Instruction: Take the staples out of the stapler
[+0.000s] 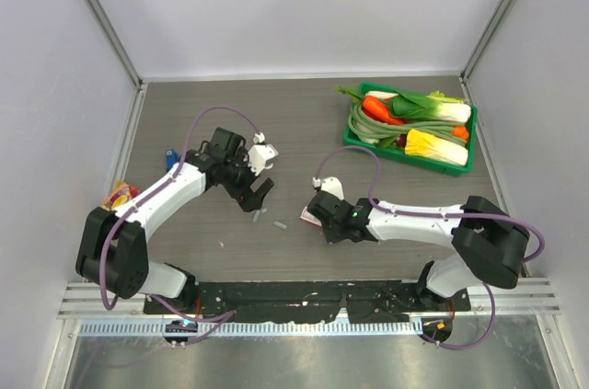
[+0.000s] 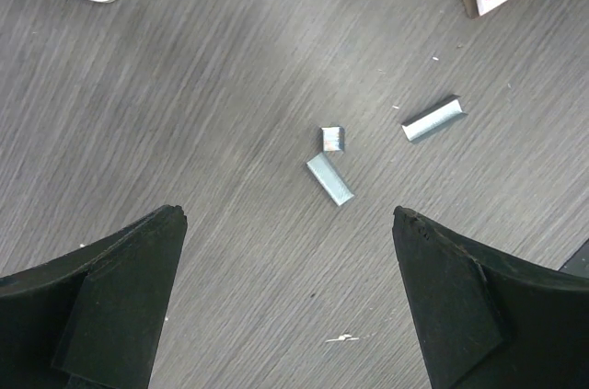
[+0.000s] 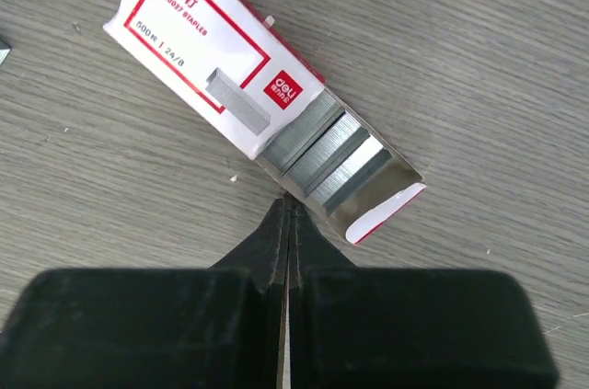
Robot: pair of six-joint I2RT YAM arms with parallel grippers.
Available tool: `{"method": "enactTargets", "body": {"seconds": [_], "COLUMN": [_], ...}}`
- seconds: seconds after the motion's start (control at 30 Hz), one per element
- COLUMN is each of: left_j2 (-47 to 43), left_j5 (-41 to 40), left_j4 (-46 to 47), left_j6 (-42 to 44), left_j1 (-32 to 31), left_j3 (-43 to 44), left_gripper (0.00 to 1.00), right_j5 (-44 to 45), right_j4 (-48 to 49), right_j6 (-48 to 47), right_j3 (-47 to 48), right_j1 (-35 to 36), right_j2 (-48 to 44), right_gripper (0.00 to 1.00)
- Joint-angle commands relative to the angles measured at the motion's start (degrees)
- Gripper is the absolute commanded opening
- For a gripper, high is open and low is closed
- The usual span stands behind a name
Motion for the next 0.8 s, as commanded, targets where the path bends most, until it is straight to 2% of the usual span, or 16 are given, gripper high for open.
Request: {"method": "enactTargets", "body": {"seconds": [0.0,0.17,0.4,0.57,0.77], "left_j2": [-2.4,-2.8,-1.5,0.9,4.5], "left_j5": [0.7,-1.2,-2.8,-4.7,-7.7], "left_j4": [0.9,1.0,2.2,2.8,5.0], "left_j6": [0.7,0.8,1.6,3.5,7.8], "left_j1": [-3.0,-6.0,-11.4,-15.3,-19.8], "left_j3": [-0.7,-1.0,-2.1,-2.2,-2.7], "left_gripper": [1.0,1.0,1.0,0.98,0.98], "right_j5": [2.2,2.1,1.2,1.3,0.7], "right_j4": [1.1,1.1,-0.1,-3.4,-3.3], "right_j6": [-1.1,-1.8,-0.4,0.8,2.6], "right_j3": [2.4,3.2,2.5,2.4,0.7], "right_j1": [-0.5,-1.0,-1.0,-2.1,-3.9], "right_j2": [1.2,2.1,-1.9,-12.4,-26.4], "right_gripper": [0.01,0.01,0.01,0.04,0.16]}}
